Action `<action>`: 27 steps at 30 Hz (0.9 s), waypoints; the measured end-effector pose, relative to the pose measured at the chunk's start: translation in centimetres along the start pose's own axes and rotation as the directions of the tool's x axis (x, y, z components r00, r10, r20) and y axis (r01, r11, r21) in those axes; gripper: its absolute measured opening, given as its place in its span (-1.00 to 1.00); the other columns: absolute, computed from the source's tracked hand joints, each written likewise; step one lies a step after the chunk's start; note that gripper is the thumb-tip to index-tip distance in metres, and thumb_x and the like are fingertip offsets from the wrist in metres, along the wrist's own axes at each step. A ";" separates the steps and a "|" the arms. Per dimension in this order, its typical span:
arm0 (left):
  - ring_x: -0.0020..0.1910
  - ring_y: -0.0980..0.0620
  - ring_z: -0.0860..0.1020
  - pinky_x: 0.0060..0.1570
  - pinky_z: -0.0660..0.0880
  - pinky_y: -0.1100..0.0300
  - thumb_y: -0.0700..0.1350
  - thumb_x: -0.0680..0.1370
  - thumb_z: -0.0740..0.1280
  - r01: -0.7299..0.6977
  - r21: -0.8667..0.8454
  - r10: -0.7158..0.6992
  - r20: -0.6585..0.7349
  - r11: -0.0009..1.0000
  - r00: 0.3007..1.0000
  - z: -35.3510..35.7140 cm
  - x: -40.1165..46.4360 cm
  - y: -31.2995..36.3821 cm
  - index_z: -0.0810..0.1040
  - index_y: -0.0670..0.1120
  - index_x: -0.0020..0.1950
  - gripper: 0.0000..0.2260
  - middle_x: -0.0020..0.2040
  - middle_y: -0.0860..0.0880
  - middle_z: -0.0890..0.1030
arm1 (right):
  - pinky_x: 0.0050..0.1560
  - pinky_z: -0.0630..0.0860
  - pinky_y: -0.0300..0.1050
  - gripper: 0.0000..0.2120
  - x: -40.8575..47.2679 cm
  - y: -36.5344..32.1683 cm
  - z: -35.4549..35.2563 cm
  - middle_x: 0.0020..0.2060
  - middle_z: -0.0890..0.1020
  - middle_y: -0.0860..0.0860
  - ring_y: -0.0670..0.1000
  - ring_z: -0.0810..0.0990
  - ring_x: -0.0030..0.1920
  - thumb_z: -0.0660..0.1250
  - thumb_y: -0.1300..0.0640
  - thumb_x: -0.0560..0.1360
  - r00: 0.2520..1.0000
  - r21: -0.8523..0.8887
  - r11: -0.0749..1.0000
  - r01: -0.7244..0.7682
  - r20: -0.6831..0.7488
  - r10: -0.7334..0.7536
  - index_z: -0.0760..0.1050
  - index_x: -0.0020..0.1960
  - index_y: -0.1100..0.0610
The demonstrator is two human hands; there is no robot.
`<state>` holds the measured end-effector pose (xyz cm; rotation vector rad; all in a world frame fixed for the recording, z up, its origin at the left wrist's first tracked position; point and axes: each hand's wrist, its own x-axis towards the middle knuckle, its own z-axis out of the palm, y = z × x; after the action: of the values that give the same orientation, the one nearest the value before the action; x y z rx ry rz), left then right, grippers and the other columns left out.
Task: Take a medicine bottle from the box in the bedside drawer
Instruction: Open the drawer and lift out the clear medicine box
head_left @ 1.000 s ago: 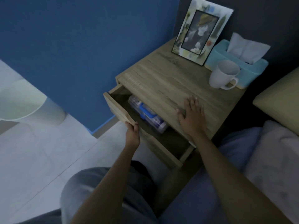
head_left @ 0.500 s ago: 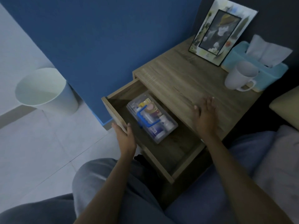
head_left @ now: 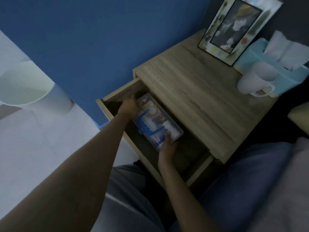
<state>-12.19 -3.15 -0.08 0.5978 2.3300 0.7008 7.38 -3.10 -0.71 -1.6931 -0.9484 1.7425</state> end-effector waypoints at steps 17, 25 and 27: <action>-0.17 -0.03 0.49 -0.26 0.32 0.17 0.26 0.53 0.21 -0.076 0.021 0.077 -0.097 0.997 0.992 -8.6 -4.5 1.8 0.53 -0.17 -0.22 -0.51 -0.26 -0.04 0.54 | -0.03 0.55 -0.13 -0.55 -8.3 -4.4 0.5 0.16 0.59 0.09 0.05 0.62 0.10 0.21 -0.03 0.58 0.986 0.039 0.996 -0.080 0.150 0.073 0.30 0.43 0.08; -0.13 -0.14 0.52 -0.16 0.34 0.10 0.25 0.55 0.15 -0.086 0.023 0.089 -0.208 0.996 0.974 -13.8 -6.4 8.9 0.44 -0.13 -0.32 -0.51 -0.25 -0.09 0.52 | -0.18 0.62 -0.10 -0.67 -7.0 -15.7 -0.1 -0.09 0.66 0.04 0.01 0.68 -0.12 0.24 -0.12 0.56 0.970 -0.049 0.997 -0.063 0.232 0.073 0.52 0.16 0.08; 0.06 -0.21 0.57 -0.04 0.42 0.02 0.22 0.56 0.18 -0.095 -0.020 0.089 -0.208 0.995 0.974 -13.6 -5.7 11.1 0.58 -0.24 -0.06 -0.49 0.00 -0.22 0.61 | -0.24 0.62 -0.10 -0.69 -4.4 -19.1 -0.3 -0.12 0.67 0.06 0.02 0.67 -0.18 0.25 -0.13 0.55 0.972 -0.087 0.996 -0.012 0.234 0.032 0.55 0.08 0.09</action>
<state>-14.71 -2.48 18.20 0.6505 2.4897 0.8762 6.16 5.24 16.97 -1.5770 -1.1252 1.9755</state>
